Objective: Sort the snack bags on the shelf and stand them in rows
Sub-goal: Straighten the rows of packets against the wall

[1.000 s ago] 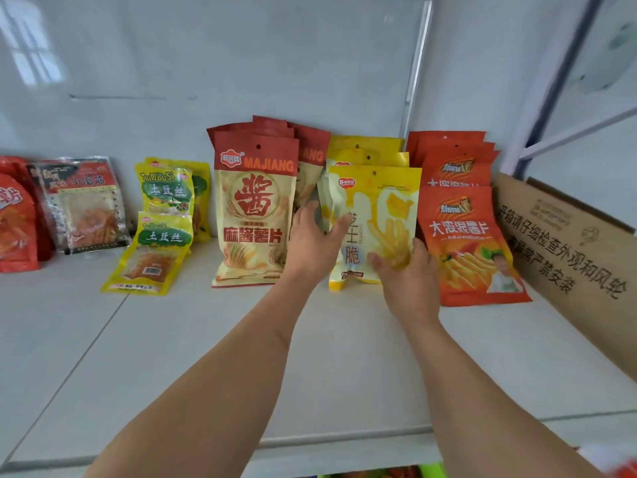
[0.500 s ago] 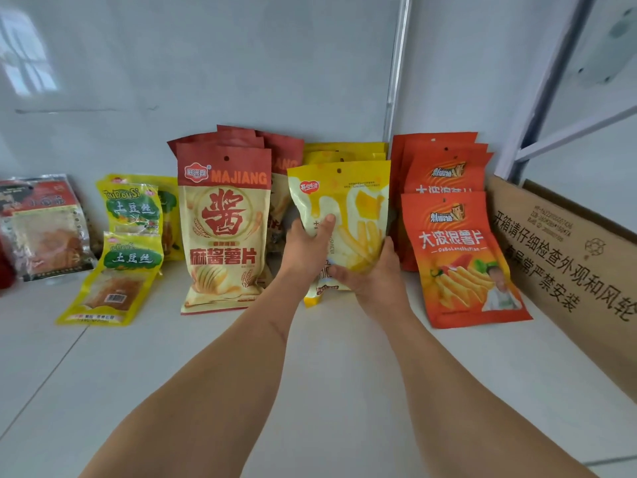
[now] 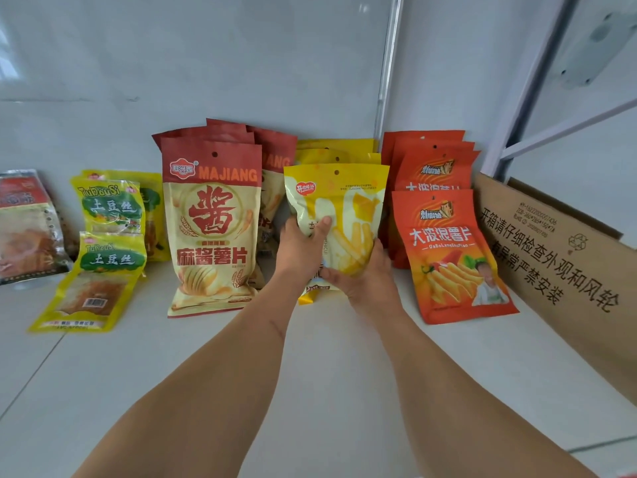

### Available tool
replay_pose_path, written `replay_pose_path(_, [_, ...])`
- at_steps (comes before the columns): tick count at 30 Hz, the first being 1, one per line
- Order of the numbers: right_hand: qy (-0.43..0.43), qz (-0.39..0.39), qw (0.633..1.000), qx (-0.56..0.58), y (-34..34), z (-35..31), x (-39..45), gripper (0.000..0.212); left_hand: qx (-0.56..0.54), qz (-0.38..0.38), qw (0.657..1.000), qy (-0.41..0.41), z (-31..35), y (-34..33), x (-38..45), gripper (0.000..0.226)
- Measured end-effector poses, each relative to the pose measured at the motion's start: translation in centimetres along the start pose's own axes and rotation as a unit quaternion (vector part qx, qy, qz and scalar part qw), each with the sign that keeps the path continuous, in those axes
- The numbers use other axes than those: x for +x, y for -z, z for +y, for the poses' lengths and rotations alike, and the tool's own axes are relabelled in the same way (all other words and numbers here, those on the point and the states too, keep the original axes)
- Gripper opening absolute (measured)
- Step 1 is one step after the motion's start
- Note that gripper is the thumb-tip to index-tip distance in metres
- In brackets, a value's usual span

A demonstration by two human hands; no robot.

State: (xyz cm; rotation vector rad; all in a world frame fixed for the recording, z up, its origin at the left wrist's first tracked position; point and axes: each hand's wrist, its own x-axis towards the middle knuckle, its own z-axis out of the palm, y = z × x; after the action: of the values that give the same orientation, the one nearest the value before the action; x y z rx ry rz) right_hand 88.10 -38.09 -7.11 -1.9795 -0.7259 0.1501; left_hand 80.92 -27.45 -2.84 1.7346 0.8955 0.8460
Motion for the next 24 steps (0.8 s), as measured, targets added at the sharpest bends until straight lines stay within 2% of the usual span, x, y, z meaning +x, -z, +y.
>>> replay_pose_path(6, [-0.003, -0.039, 0.999, -0.014, 2.2, -0.3, -0.8, 0.134, -0.01, 0.039, 0.999, 0.009, 0.6, -0.3, -0.5, 0.066])
replay_pose_path(8, [0.012, -0.043, 0.999, -0.031, 3.6, -0.2, -1.4, 0.126, -0.014, 0.051, 0.999, 0.009, 1.0, -0.4, -0.9, 0.069])
replay_pose_path(10, [0.039, -0.041, 0.997, -0.048, 5.3, 0.0, -1.7, 0.106, -0.008, 0.07, 0.998, 0.0, 1.6, -0.6, -1.3, 0.075])
replay_pose_path(13, [0.095, 0.053, 0.991, -0.073, 8.3, 1.3, -1.8, 0.063, 0.028, 0.147, 0.987, -0.054, 2.7, -1.5, -2.7, 0.076])
replay_pose_path(16, [0.096, 0.172, 0.976, -0.09, 11.4, 3.4, -1.6, 0.046, 0.084, 0.239, 0.955, -0.157, 4.2, -3.4, -5.2, 0.073])
replay_pose_path(18, [0.066, 0.196, 0.97, -0.124, 13.3, 5.0, -1.5, 0.047, 0.104, 0.209, 0.943, -0.236, 5.3, -5.4, -6.6, 0.064])
replay_pose_path(20, [0.05, 0.2, 0.966, -0.154, 14.3, 6.7, -1.1, 0.059, 0.114, 0.128, 0.948, -0.267, 6.2, -7.7, -7.6, 0.055])
replay_pose_path(22, [0.029, 0.185, 0.968, -0.166, 14.7, 7.9, -0.8, 0.074, 0.118, 0.063, 0.959, -0.248, 6.5, -9.9, -8.1, 0.053])
replay_pose_path(24, [0.001, 0.154, 0.974, -0.169, 14.8, 8.7, -0.7, 0.086, 0.104, 0.019, 0.977, -0.185, 6.7, -11.6, -8.1, 0.054])
